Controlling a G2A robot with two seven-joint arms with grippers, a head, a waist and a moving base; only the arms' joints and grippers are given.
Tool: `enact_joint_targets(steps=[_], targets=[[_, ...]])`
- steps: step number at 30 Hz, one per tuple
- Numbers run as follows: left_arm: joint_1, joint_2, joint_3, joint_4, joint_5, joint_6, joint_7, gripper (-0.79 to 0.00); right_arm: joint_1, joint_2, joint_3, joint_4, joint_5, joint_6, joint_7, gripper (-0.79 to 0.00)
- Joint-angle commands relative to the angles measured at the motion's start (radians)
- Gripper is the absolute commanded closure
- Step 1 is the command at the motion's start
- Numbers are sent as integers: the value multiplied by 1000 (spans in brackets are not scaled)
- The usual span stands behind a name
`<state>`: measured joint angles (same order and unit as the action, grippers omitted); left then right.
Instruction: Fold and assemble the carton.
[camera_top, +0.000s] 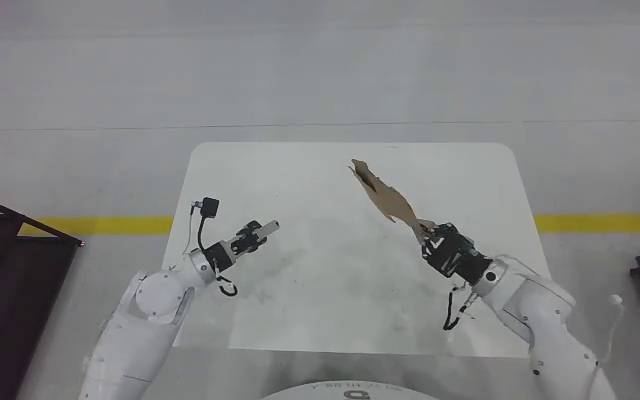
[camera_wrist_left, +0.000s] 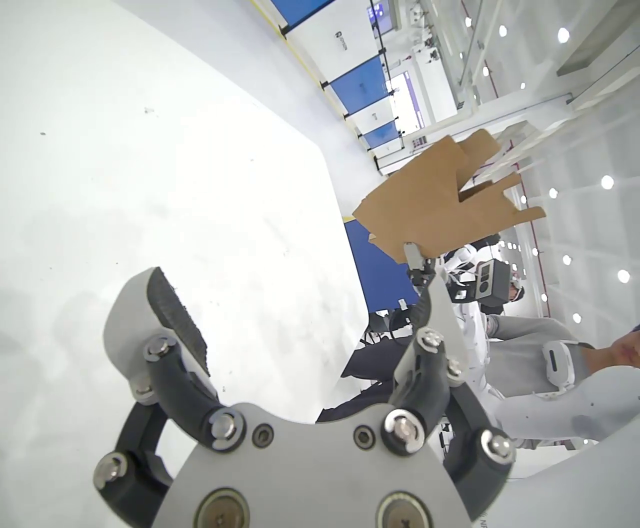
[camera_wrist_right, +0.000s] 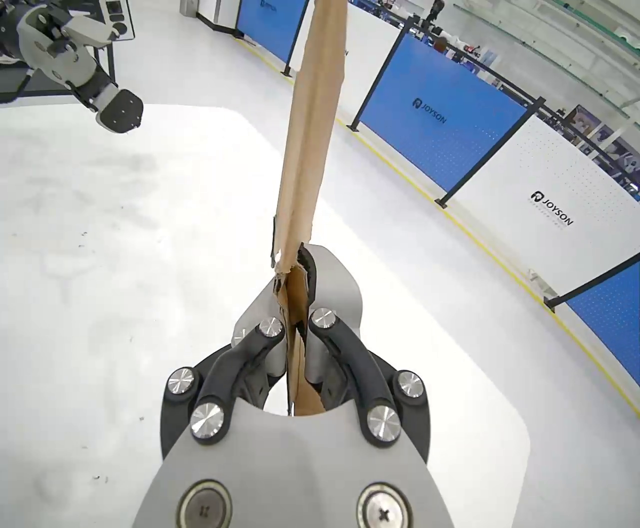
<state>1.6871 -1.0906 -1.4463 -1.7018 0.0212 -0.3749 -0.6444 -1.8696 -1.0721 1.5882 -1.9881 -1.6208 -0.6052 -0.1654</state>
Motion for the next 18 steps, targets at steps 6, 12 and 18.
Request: enact_joint_targets(steps=[6, 12, 18], targets=[[0, 0, 0, 0, 0, 0, 0, -785, 21, 17, -5, -37, -125, -126, -153, 0], [0, 0, 0, 0, 0, 0, 0, -785, 27, 44, 10, -11, -299, -208, -437, 0], [0, 0, 0, 0, 0, 0, 0, -785, 30, 76, 3, -6, -487, -231, -670, 0]])
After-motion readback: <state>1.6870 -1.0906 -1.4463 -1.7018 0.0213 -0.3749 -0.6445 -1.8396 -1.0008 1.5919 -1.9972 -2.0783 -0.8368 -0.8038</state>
